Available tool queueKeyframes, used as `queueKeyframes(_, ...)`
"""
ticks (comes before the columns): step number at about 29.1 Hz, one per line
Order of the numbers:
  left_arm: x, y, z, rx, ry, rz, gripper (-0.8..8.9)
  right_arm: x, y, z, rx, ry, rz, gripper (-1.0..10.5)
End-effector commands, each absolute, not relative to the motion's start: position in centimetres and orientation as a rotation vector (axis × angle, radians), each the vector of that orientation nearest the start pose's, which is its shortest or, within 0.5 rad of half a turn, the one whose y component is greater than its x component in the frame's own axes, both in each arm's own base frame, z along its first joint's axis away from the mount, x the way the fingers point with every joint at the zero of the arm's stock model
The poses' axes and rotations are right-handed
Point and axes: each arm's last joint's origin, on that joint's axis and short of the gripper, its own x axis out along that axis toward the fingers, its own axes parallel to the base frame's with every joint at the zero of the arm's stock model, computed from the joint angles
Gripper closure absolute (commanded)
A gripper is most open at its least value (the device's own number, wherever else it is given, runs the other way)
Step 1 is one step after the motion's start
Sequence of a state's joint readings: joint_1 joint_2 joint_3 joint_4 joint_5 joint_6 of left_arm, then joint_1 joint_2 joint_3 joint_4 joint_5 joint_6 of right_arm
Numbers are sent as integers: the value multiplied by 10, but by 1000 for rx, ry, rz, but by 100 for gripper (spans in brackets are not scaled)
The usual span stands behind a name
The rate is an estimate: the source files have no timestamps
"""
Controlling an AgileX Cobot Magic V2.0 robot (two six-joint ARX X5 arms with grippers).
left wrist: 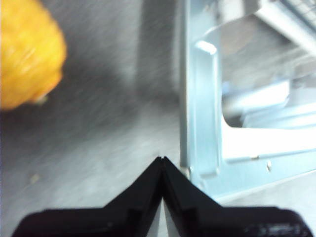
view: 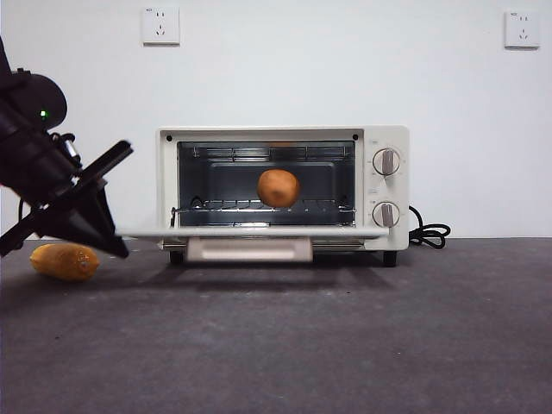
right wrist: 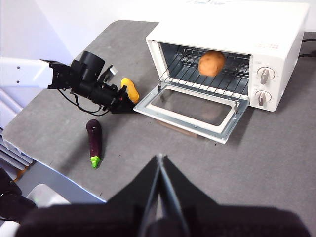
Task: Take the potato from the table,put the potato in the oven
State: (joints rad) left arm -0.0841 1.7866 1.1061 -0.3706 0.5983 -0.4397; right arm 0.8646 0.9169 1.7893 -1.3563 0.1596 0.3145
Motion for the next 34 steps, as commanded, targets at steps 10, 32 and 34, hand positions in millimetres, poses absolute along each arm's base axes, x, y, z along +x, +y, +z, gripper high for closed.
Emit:
queueKeyframes(10, 360, -53, 206, -667, 1087, -484, 820, 39, 39, 493, 51, 551, 609, 949)
queueKeyframes(32, 388, -55, 271, -628, 862, -565, 820, 39, 39, 493, 52, 551, 608, 948)
queueKeyframes(34, 390, -55, 278, -614, 828, -552, 819, 39, 39, 493, 52, 551, 608, 948)
